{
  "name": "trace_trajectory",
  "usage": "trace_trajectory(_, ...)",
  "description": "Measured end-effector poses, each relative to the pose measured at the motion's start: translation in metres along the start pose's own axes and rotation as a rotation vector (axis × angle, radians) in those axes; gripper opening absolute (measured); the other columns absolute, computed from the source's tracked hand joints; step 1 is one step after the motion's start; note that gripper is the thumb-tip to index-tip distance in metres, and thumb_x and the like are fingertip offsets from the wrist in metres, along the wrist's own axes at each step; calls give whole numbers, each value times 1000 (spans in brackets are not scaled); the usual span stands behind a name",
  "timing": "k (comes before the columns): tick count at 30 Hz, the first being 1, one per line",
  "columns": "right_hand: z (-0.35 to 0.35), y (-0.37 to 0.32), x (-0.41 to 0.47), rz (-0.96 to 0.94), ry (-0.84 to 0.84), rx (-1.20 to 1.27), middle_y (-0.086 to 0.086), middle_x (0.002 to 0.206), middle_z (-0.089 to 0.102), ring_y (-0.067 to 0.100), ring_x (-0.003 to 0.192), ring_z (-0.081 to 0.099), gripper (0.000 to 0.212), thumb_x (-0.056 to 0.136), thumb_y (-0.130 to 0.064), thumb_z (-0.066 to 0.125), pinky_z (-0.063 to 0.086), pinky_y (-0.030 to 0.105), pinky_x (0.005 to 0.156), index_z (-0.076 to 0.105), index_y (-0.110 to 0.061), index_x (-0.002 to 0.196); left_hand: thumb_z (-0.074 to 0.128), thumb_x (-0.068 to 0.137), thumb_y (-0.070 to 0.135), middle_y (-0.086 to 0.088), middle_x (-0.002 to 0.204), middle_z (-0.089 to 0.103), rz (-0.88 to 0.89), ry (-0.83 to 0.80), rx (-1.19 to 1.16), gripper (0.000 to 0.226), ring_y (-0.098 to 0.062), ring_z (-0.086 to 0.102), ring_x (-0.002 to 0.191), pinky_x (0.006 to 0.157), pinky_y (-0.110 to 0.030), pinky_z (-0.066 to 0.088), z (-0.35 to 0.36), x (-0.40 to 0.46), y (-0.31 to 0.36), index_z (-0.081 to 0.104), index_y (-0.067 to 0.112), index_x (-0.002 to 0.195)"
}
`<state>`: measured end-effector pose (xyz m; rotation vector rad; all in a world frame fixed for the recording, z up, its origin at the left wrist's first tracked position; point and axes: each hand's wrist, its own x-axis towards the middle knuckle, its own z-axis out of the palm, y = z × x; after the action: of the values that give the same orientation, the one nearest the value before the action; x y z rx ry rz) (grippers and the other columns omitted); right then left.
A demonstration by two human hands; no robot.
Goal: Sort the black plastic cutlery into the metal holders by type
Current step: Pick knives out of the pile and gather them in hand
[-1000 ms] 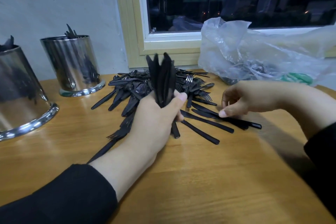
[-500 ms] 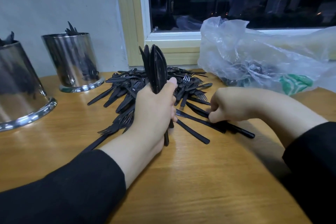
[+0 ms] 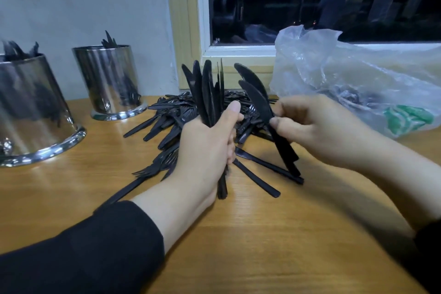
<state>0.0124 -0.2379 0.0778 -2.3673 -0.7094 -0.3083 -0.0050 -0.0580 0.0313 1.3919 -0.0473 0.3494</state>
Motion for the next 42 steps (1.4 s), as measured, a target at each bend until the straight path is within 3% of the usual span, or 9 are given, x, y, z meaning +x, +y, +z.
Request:
trace_trajectory(3,20,-7,2,-93,65,28,0,70,60,16,67,55,23,94,-39,54,45,36,67,59,-22,79,71,94,37,-2,57,44,41,-23,4,33,-17,38,48,46,-28,32,3,-4,2,66,17,69)
trace_trajectory(8,35,-12,0,-173,38,54,-5,75,66,13,71,60,23,101,-29,55,49,37,70,61,-32,79,70,96,21,10,54,58,109,-50,24,19,-3,54,47,47,-15,42,4,-12,8,66,13,79)
trace_trajectory(12,33,-11,1,-50,83,1,-8,71,66,5,71,59,31,97,-50,51,46,26,64,65,-30,78,67,98,29,5,58,59,129,64,114,24,-20,61,58,56,-34,49,-5,-7,10,64,19,76)
trace_trajectory(14,32,-7,2,59,6,-158,-11,78,68,1,73,60,39,91,-65,50,49,27,69,66,-29,88,63,99,34,0,68,63,173,179,179,24,-22,64,70,68,-38,52,-13,-3,9,66,19,81)
trace_trajectory(19,44,2,-1,182,-314,-460,-8,94,52,15,85,54,62,71,-86,54,49,36,75,58,-28,92,55,104,32,2,69,65,241,175,244,26,-14,63,62,63,-29,52,-22,-5,6,63,9,93)
trace_trajectory(21,50,1,-1,182,-308,-487,-8,95,47,17,88,52,57,76,-81,55,45,34,73,60,-28,95,57,103,25,-1,74,67,222,117,231,11,-21,69,68,66,-36,59,-22,-9,3,61,16,98)
trace_trajectory(26,52,4,2,152,-243,-441,-8,93,65,15,87,59,32,94,-52,62,49,31,75,69,-24,107,64,100,16,-3,72,64,86,13,197,4,-16,68,64,55,-23,56,-19,-15,2,63,19,102)
trace_trajectory(32,47,7,5,255,-254,-365,-8,94,68,15,89,62,21,89,-45,70,50,30,76,67,-27,100,57,103,15,0,68,60,138,103,121,7,-22,63,56,58,-36,58,-22,-9,3,58,21,107)
trace_trajectory(42,42,6,4,343,-271,-225,-2,88,70,17,77,64,19,81,-37,76,52,32,70,64,-24,90,58,102,23,-1,63,54,17,41,265,10,-14,52,55,51,-25,50,-20,-10,-4,66,22,95)
